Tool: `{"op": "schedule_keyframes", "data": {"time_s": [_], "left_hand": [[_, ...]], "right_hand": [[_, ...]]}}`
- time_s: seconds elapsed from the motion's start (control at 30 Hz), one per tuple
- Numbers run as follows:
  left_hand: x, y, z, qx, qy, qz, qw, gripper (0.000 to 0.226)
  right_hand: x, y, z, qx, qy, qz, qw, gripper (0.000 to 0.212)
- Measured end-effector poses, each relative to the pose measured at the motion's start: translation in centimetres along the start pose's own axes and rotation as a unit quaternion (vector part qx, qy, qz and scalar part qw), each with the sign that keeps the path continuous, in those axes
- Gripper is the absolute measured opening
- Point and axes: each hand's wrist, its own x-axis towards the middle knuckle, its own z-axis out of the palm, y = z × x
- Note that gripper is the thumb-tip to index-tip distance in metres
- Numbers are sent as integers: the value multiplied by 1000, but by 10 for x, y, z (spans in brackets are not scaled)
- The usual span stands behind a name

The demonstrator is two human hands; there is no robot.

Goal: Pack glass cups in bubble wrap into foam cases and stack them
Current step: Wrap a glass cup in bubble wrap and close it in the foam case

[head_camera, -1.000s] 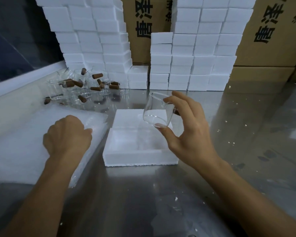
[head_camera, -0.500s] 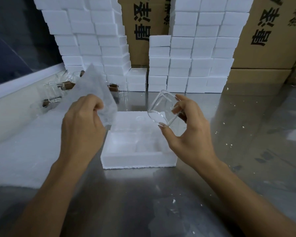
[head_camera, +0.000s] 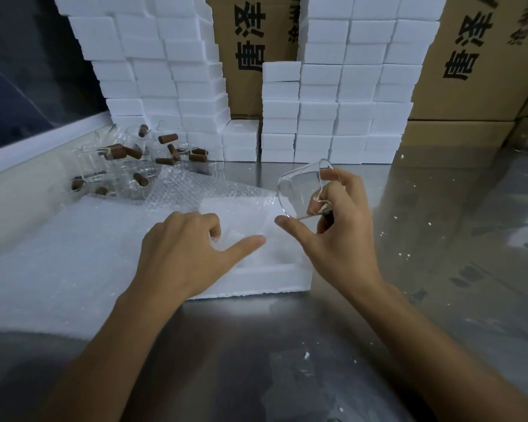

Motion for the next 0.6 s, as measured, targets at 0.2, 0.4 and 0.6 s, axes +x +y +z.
{"op": "schedule_keyframes", "data": {"time_s": [0.2,0.4,0.6], "left_hand": [[0,-4,2,-9,23,58,998,27],[-2,4,-1,-78,100,35,991,29],[-1,6,-4,-125,139,3,982,24]], "right_hand": [[-1,1,1,8,-11,5,1000,45],[-1,-5,-1,32,-9,35,999,45],[1,-15,-2,118,-8,91,989,26]]}}
